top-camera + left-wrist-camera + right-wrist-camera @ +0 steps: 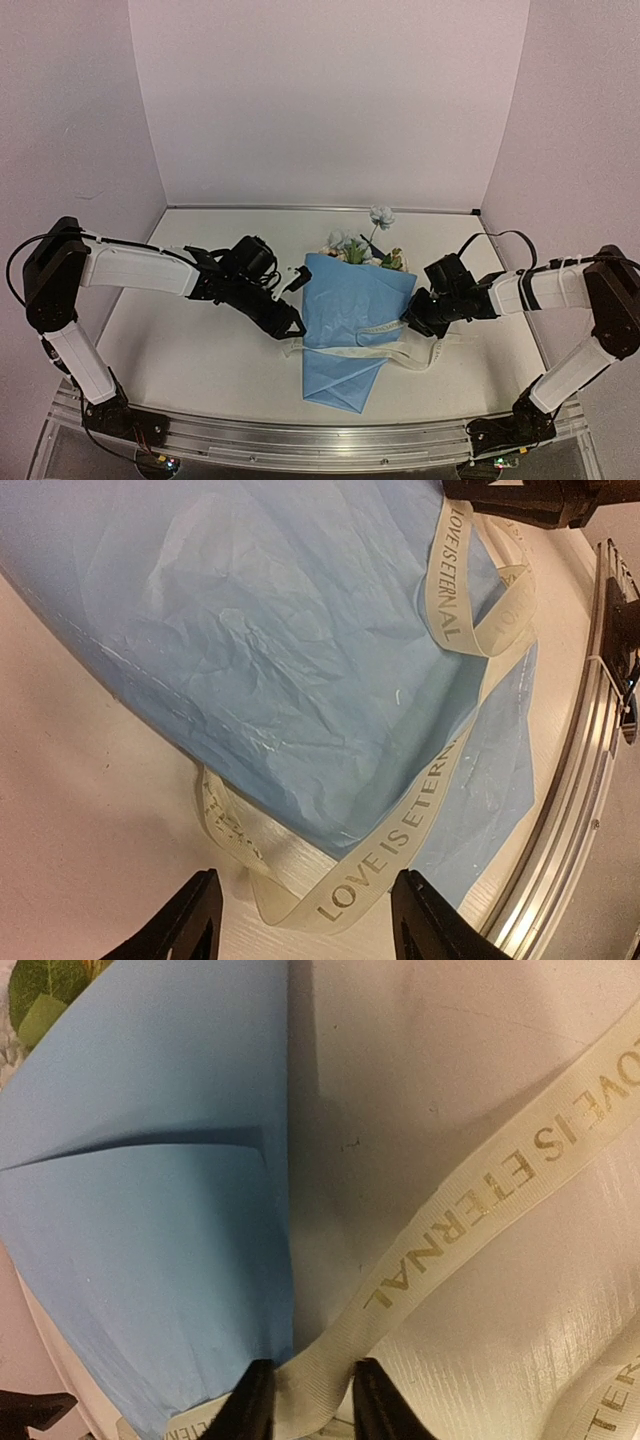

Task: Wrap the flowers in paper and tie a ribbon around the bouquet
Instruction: Cross the ribbon over the folded bouquet.

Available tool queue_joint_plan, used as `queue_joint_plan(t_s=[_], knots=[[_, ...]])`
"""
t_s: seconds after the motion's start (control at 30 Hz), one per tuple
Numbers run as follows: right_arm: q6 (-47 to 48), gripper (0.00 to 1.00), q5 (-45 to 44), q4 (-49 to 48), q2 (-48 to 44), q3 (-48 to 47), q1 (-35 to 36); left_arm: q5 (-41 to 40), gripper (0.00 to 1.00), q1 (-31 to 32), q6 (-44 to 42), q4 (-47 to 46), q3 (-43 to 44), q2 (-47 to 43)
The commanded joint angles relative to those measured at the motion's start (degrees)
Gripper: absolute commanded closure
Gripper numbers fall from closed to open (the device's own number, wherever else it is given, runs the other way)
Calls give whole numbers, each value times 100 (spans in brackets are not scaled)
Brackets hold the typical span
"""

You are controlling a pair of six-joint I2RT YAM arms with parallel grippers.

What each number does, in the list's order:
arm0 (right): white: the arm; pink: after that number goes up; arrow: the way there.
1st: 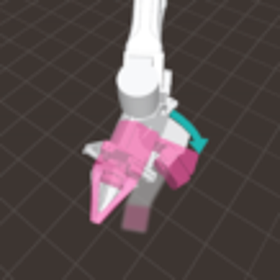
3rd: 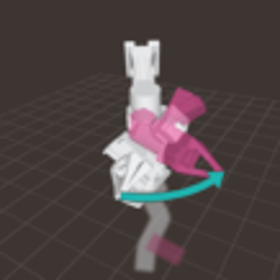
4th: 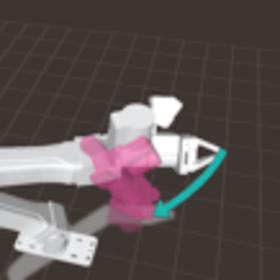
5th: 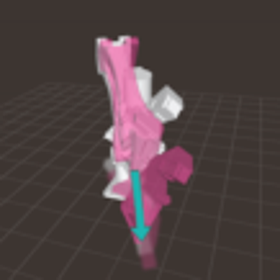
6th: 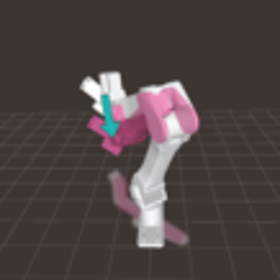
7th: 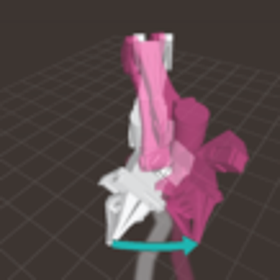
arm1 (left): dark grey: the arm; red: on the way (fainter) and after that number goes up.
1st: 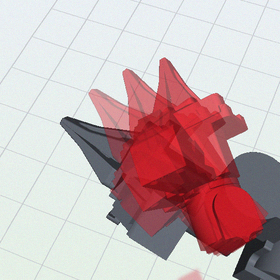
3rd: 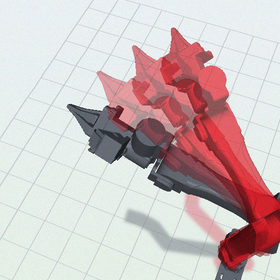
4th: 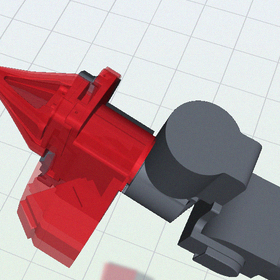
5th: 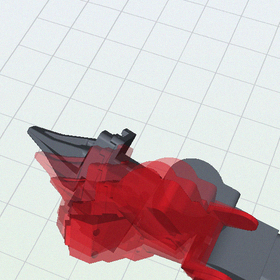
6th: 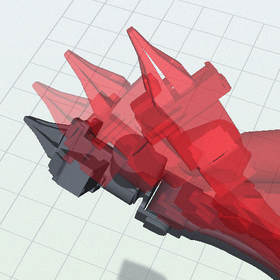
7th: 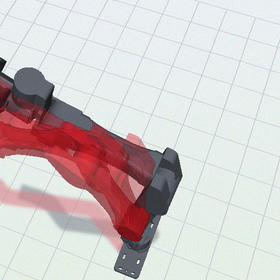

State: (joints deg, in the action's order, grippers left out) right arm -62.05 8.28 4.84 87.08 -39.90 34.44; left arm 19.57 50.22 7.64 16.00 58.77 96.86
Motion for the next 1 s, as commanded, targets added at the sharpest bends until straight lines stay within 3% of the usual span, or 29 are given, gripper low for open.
queue_joint_plan(t_s=[0.0,0.17,0.5,0.97], knots=[[95,85,4,60,-187,-116,28,160,41,12,-171,133,268,51],[159,96,-14,177,-324,-79,28,219,40,139,-295,260,327,70],[497,97,-71,747,-818,-98,28,129,40,373,-499,530,523,335],[1109,100,-41,1686,-1345,-609,29,-301,59,691,-641,927,836,654]])
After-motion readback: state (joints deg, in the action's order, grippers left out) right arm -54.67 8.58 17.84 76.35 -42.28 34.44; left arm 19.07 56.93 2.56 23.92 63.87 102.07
